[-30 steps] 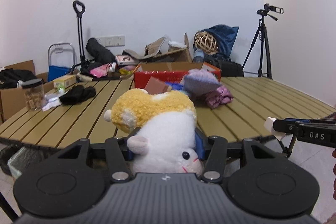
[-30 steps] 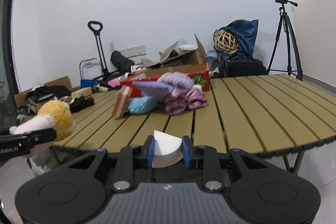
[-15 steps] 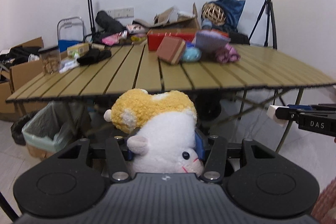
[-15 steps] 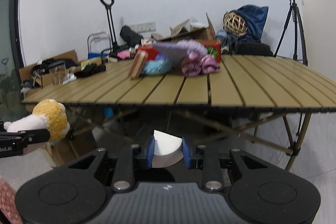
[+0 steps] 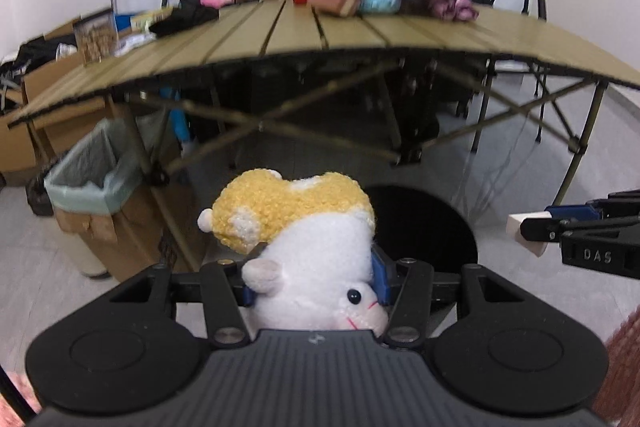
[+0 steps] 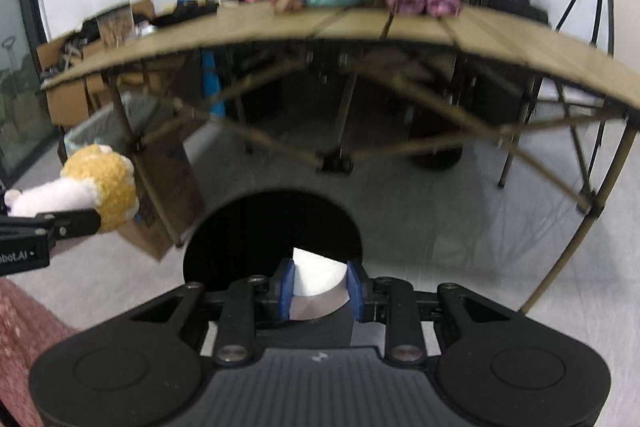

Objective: Collect trash
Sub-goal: 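Carry the plush toy in the left gripper while the right gripper carries the wedge to the bin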

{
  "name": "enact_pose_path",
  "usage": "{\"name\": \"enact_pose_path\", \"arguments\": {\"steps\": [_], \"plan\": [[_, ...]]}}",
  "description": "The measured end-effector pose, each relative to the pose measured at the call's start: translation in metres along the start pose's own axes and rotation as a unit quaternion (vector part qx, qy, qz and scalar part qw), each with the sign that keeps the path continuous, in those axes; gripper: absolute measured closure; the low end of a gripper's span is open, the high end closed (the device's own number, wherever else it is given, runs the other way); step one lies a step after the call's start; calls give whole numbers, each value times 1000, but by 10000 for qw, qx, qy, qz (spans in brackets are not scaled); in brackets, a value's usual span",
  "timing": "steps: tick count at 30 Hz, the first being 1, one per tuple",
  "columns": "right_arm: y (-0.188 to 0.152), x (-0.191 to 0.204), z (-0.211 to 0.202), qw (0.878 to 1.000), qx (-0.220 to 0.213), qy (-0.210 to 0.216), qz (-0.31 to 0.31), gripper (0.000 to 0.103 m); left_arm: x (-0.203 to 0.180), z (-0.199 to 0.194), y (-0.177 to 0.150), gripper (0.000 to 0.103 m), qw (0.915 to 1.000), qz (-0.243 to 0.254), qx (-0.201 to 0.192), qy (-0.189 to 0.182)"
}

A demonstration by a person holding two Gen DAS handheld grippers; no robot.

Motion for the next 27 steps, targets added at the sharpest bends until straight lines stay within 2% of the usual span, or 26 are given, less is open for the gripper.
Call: {"name": "enact_pose_path", "arguments": {"steps": [4, 10, 17, 23, 27], "plan": [[-13, 3, 18, 9995, 307, 18, -16, 76, 1, 13, -10, 51, 9997, 1, 234, 62], [-18, 7, 37, 9989, 445, 124, -53, 76, 2, 34, -21, 51, 9980, 29, 590, 208], [-5, 25, 58, 9984, 398, 352, -201, 76, 4, 39, -23, 51, 9974, 113, 619, 341], [7, 36, 75, 9981, 320, 218, -485, 76, 13, 49, -20, 51, 9964, -37, 699, 476], [10, 40, 88, 9978, 408, 276, -440, 76, 18, 58, -11, 51, 9961, -128, 654, 579]]}}
Point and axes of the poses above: each gripper's, at about its wrist camera, not at the fingertips, and z roughly the way its jaws point, x to its left, y to its top, the point moved 8 cm from there along z, roughly the way its jaws point, and after that the axes turned 2 degrees about y, right-handed, at the moved point
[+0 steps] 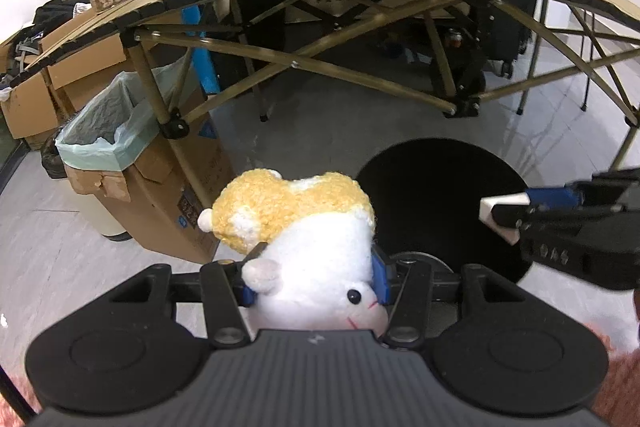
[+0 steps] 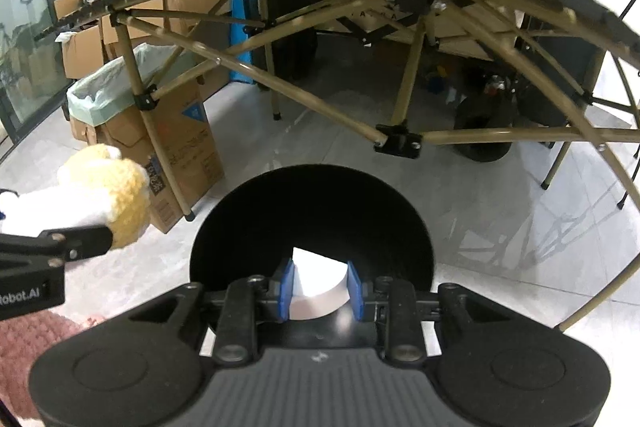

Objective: Collect trash
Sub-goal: 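Carry the plush toy in the left gripper while the right gripper carries the wedge to the bin, then open the right gripper over the black bin to drop the wedge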

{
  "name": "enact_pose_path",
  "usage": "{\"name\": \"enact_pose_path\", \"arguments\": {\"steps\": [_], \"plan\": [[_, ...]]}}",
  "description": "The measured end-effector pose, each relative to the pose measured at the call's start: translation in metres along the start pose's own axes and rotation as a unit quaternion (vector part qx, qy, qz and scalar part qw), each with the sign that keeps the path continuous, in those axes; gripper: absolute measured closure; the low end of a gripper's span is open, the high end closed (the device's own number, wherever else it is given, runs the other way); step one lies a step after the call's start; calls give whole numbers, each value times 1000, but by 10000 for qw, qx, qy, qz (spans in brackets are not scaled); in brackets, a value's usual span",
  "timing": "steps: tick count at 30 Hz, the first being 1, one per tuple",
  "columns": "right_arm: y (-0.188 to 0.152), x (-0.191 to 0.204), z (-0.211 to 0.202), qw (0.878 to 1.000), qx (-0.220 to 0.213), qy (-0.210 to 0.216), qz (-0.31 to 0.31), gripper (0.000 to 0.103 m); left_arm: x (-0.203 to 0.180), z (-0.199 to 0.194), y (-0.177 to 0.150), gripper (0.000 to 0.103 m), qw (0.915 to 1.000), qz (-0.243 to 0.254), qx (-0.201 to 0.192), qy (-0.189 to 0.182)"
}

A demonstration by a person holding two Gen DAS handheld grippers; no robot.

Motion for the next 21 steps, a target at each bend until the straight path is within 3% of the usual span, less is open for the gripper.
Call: {"name": "enact_pose_path", "arguments": {"steps": [9, 16, 21], "plan": [[14, -6, 20, 9997, -94, -4, 204, 75, 4, 12, 3, 51, 10000, -40, 77, 36], [9, -10, 26, 9997, -28, -19, 259, 66, 4, 10, 1, 51, 10000, -64, 61, 11], [12, -13, 24, 9994, -119, -174, 267, 19, 3, 8, 1, 51, 10000, -56, 40, 18]]}}
Point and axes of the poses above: each gripper's, at about its wrist camera, not at the fingertips, and z roughly the way its jaws point, x to its left, y to its top, the point moved 8 cm from there along z, roughly the way its jaws point, and after that the axes turned 2 degrees about y, right-handed, at the moved point
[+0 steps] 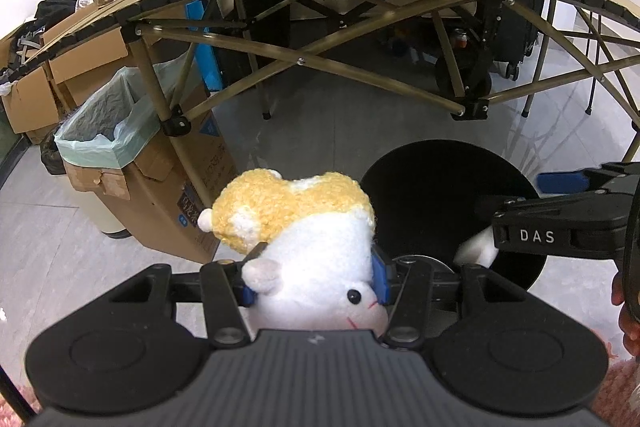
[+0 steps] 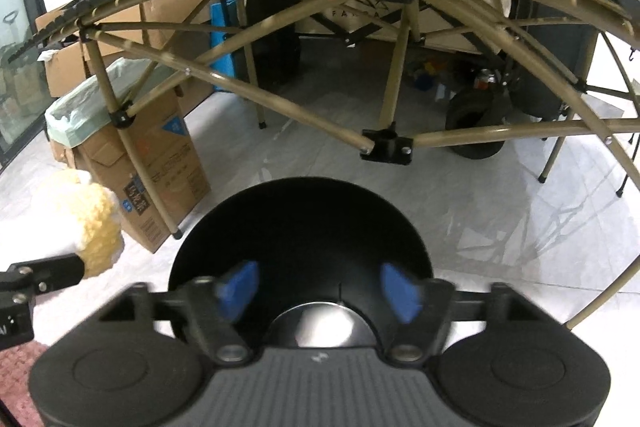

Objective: Collect trash
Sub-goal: 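Open the right gripper over the black bin to drop the wedge, then lower the left gripper into the bin and release the plush toy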

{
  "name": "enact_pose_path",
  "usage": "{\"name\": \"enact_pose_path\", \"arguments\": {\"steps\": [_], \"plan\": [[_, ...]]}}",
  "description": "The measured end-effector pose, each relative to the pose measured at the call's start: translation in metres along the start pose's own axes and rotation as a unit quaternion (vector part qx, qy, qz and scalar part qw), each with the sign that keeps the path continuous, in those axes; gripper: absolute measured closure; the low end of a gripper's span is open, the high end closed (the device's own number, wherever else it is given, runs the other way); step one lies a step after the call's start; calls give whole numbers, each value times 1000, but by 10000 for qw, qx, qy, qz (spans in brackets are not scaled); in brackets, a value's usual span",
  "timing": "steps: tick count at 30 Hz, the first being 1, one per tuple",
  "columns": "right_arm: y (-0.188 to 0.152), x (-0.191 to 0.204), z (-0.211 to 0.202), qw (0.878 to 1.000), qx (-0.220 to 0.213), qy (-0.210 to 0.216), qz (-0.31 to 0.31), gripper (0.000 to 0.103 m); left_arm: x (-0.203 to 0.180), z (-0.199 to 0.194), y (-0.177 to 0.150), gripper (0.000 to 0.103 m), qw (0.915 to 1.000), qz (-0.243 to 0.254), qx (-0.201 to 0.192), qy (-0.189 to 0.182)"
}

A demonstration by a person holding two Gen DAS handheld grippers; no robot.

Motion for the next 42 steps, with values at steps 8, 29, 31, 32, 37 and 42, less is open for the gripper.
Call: {"name": "enact_pose_path", "arguments": {"steps": [8, 29, 31, 32, 37, 42], "plan": [[-3, -8, -1, 9998, 100, -140, 88, 0, -2, 1, 0, 51, 10000, 34, 0, -16], [-2, -33, -16, 9970, 309, -526, 471, 0, -10, 3, 6, 51, 9999, 119, -62, -77], [-1, -39, -21, 9964, 312, -508, 607, 0, -14, 2, 10, 51, 9998, 120, -91, -136], [-1, -42, -23, 9960, 306, -521, 654, 0, -17, 2, 12, 51, 9997, 141, -113, -157], [4, -62, -39, 9940, 183, -772, 752, 0, -38, 2, 20, 51, 9990, 285, -192, -297], [9, -85, -60, 9911, -21, -888, 993, 0, -56, 6, 24, 51, 9981, 378, -180, -449]]}}
Point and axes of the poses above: each gripper's, at about its wrist camera, not at the fingertips, and z roughly the way its jaws point, x to its left, y to its top, the point moved 8 cm from there along z, roughly the way its jaws point, and after that the axes turned 2 degrees about y, right-handed, at the moved point
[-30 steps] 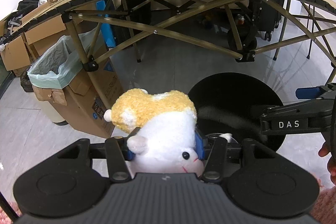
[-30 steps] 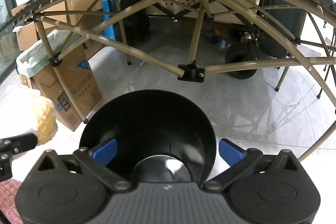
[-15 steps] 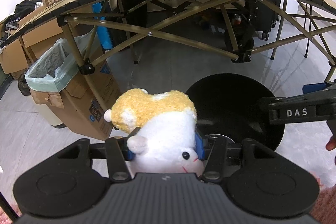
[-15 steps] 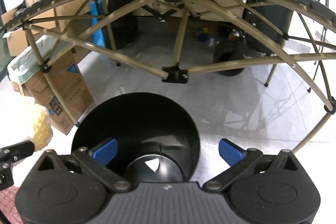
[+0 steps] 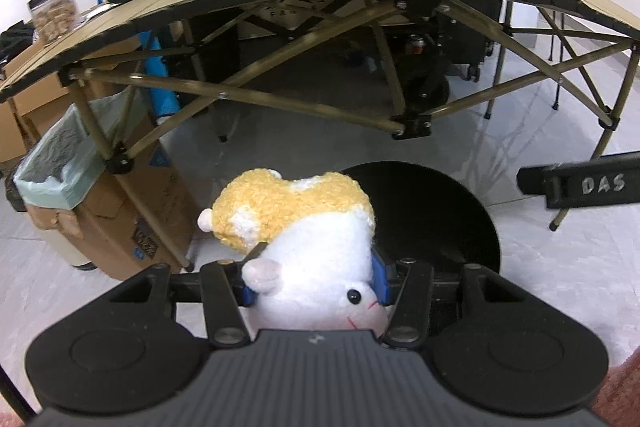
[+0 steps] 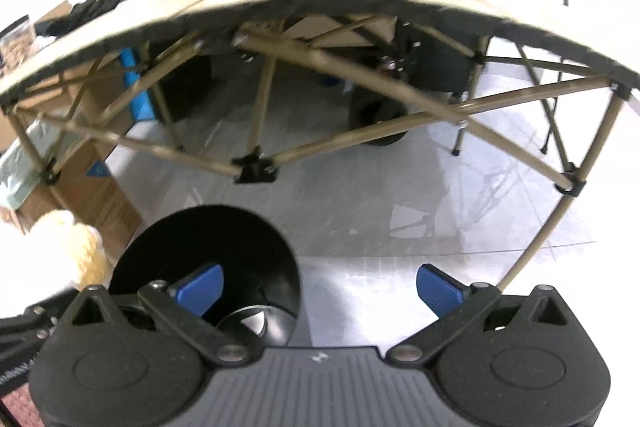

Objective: Collect trash
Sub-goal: 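Lower the left gripper into the bin and release the plush toy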

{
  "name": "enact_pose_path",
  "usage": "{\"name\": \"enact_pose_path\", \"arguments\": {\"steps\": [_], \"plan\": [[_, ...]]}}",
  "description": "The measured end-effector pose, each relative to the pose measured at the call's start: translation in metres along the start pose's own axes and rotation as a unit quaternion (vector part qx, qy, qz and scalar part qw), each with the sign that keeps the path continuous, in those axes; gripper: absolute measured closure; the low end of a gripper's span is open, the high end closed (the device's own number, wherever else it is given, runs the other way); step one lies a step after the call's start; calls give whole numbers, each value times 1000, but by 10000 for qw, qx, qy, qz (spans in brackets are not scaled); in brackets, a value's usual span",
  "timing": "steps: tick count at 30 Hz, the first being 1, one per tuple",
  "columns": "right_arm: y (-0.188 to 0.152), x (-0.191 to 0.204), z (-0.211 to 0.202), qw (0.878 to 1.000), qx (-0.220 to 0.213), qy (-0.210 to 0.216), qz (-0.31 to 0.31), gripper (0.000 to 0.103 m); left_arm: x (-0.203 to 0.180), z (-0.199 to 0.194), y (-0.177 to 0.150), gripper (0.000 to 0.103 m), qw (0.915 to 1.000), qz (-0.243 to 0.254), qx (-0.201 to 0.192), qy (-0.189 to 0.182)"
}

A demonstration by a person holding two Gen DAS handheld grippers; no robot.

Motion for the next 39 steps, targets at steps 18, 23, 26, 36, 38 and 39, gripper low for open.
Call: {"name": "enact_pose_path", "arguments": {"steps": [18, 23, 26, 36, 38, 39], "plan": [[10, -49, -13, 9972, -254, -286, 643, 0, -64, 55, 19, 51, 9987, 242, 250, -376], [6, -65, -8, 9955, -195, -419, 828, 0, -73, 64, 27, 51, 9984, 194, 250, -477], [5, -67, -5, 9950, -144, -420, 891, 0, -77, 69, 27, 51, 9984, 229, 247, -462], [6, -57, -5, 9959, -127, -295, 841, 0, -67, 63, 24, 1, 9988, 257, 129, -386], [6, -58, -5, 9959, -135, -304, 842, 0, -61, 61, 26, 0, 9992, 117, 151, -349], [6, -58, -5, 9957, -137, -314, 856, 0, -58, 61, 27, 0, 9991, 49, 210, -363]]}}
Point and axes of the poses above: each gripper's, at about its wrist camera, not at the fingertips, and z roughly the way its jaws point, x to its left, y to its top, the point moved 8 cm from there along z, roughly the way its jaws point, and after that the axes turned 2 degrees about y, right-handed, at the moved point
